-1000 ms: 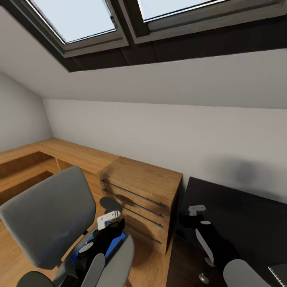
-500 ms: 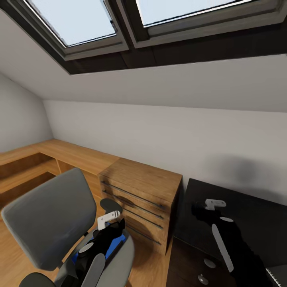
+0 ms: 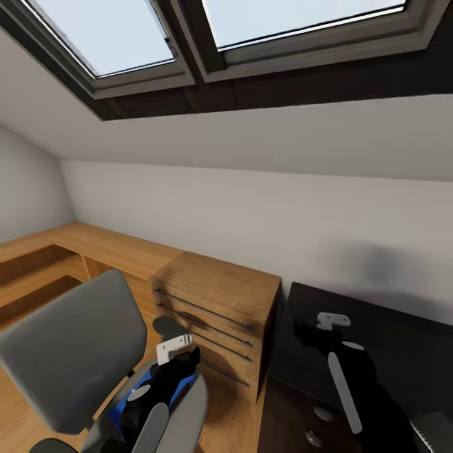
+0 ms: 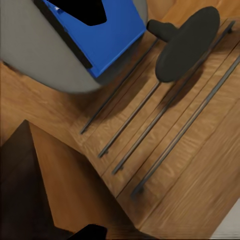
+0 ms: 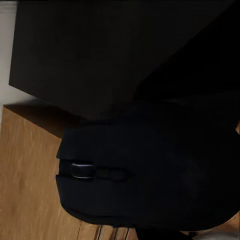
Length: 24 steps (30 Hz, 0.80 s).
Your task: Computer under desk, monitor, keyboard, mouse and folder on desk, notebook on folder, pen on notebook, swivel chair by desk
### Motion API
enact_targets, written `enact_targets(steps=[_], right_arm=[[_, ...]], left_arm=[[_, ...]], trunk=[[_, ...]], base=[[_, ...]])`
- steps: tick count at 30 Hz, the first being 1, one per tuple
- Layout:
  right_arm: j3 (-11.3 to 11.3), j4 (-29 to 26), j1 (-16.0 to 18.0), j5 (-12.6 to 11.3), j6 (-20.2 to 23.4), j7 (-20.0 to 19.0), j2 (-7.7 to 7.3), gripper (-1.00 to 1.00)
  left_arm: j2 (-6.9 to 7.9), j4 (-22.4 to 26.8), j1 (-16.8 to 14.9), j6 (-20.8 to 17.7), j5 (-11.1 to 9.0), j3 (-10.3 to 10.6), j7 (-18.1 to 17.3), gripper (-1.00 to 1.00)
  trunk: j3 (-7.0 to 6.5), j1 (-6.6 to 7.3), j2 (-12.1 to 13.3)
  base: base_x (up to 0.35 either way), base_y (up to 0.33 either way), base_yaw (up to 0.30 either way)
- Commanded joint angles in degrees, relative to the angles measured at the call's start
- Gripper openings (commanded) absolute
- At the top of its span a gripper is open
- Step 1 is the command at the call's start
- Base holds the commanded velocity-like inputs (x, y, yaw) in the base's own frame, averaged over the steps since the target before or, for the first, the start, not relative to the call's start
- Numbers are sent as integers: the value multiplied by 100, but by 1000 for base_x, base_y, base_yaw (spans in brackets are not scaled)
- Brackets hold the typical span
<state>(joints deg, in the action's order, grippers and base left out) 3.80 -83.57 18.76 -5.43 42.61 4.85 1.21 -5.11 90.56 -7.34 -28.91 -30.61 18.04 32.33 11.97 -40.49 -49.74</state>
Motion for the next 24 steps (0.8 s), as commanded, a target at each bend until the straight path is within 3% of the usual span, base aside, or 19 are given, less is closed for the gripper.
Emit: enact_targets(steps=[1,24], right_arm=[[6,-2,-1,-74,14,66,3,-100],[287,42,-4,-64,2,66,15,-100]], left_arm=[[1,7,-4,-9,-52,8,54,100],[1,8,-4,-9,-52,15,54,100]], trunk=[[-10,21,35],[-423,527,957]], base=[[0,0,-283],[0,0,-284]])
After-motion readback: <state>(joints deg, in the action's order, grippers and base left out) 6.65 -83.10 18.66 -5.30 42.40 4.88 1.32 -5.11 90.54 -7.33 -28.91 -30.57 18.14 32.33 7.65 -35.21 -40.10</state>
